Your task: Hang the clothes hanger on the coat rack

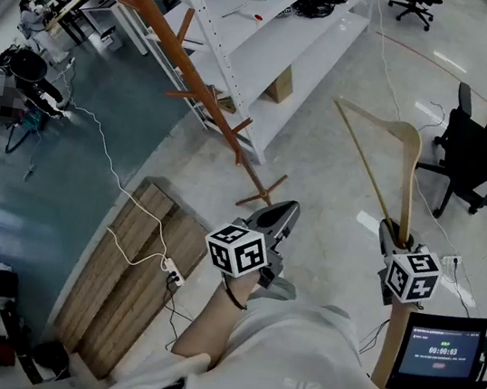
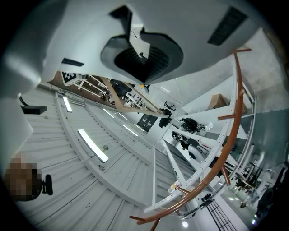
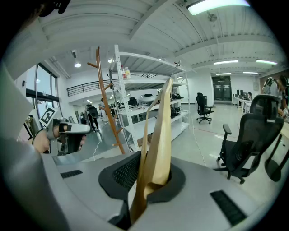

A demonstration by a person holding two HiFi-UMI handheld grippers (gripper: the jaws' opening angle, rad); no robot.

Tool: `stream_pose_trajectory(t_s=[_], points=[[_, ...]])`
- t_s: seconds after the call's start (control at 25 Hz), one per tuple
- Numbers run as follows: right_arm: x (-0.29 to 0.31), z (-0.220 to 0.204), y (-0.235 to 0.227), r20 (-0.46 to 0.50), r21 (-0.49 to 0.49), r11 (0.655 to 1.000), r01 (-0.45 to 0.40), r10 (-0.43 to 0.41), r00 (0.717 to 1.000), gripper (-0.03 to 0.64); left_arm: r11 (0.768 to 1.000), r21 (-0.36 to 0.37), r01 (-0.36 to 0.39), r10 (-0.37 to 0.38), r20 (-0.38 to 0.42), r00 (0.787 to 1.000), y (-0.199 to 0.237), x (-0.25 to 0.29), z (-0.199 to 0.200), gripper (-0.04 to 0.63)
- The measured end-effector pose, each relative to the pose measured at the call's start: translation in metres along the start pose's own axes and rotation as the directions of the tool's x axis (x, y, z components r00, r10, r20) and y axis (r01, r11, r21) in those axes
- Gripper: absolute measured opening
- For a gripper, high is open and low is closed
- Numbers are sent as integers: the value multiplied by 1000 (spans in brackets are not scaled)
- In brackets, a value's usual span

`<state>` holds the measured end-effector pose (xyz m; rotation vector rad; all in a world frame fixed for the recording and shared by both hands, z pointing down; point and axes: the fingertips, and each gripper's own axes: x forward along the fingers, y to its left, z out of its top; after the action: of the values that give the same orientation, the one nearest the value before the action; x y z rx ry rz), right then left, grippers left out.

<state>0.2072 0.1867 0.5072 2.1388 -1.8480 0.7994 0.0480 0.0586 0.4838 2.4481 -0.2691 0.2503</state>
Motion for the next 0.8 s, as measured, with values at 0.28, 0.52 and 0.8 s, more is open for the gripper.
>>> stream_pose_trajectory(t_s=[0.28,0.52,0.8], points=[[120,77,28,30,-34,999,-28,29,999,40,1000,25,1,-1,7,1000,89,20,81,6],[160,103,53,-19,-98,990,-101,100,995,40,999,-33,-41,42,36,998,114,10,95,6],[223,125,67,-93,-185,961,-207,193,977,40,990,-87,-113,121,101,988,150,16,120,6]])
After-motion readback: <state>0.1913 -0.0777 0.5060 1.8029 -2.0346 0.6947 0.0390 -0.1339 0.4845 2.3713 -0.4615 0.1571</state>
